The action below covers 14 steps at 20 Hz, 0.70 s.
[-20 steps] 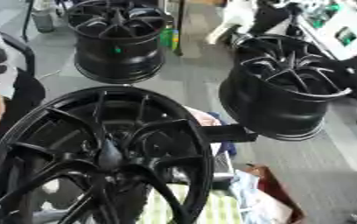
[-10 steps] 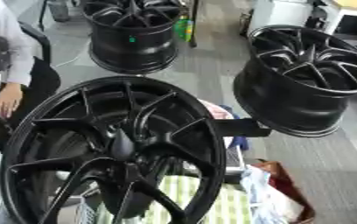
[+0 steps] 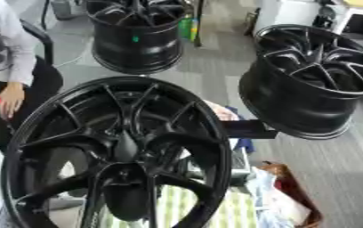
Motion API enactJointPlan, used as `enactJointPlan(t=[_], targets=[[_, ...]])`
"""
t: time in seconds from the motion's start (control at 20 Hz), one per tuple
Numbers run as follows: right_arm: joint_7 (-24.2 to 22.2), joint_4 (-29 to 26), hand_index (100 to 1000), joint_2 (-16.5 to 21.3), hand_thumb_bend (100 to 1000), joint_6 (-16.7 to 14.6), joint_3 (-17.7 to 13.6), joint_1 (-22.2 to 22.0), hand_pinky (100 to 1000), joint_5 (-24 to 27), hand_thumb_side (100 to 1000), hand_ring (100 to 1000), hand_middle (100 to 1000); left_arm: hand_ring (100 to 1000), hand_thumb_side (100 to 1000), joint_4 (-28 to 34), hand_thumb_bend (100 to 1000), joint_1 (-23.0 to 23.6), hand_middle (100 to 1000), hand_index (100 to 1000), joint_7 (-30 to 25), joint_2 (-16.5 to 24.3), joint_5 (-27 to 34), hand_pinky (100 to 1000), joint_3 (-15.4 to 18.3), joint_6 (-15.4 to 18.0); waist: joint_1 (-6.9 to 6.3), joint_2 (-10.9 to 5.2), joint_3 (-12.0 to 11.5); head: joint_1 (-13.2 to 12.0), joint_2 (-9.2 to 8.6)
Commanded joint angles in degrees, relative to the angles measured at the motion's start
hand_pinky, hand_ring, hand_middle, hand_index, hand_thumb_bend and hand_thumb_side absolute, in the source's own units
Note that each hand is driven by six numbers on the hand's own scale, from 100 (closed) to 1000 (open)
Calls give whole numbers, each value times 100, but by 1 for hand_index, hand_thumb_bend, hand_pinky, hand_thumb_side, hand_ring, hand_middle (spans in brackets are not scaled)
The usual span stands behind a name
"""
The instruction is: Pull the pin out of the wheel hub.
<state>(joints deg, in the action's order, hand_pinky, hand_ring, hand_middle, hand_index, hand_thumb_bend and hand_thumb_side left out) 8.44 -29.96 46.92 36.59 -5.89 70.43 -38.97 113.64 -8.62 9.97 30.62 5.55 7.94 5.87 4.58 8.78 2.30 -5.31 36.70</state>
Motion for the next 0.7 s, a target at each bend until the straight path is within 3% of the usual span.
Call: enactJointPlan(t=[0.05,0.15,0.25,0.7], targets=[[309,-189,786,-95,412,277,-154,131,782,-331,339,777,713,801,545,95,217,-73,704,795,-34,65,22,822,-5,8,-38,-77,-7,20,-53],[488,-198,858,-306,344,365,-171,171,801,-510,438,805,781,801,544,95,217,-76,704,795,-39,60,27,821,-6,8,-53,-80,2,22,-40],[664,-186,866,-433,331,275,-250,207,802,-686,476,807,786,801,545,95,217,-74,704,795,-43,55,29,821,-8,6,-63,-82,14,22,-24],[923,-258,852,-560,341,167,-554,236,788,-1151,460,790,758,801,543,95,218,-67,703,795,-49,51,29,821,-10,13,-72,-92,29,10,6]])
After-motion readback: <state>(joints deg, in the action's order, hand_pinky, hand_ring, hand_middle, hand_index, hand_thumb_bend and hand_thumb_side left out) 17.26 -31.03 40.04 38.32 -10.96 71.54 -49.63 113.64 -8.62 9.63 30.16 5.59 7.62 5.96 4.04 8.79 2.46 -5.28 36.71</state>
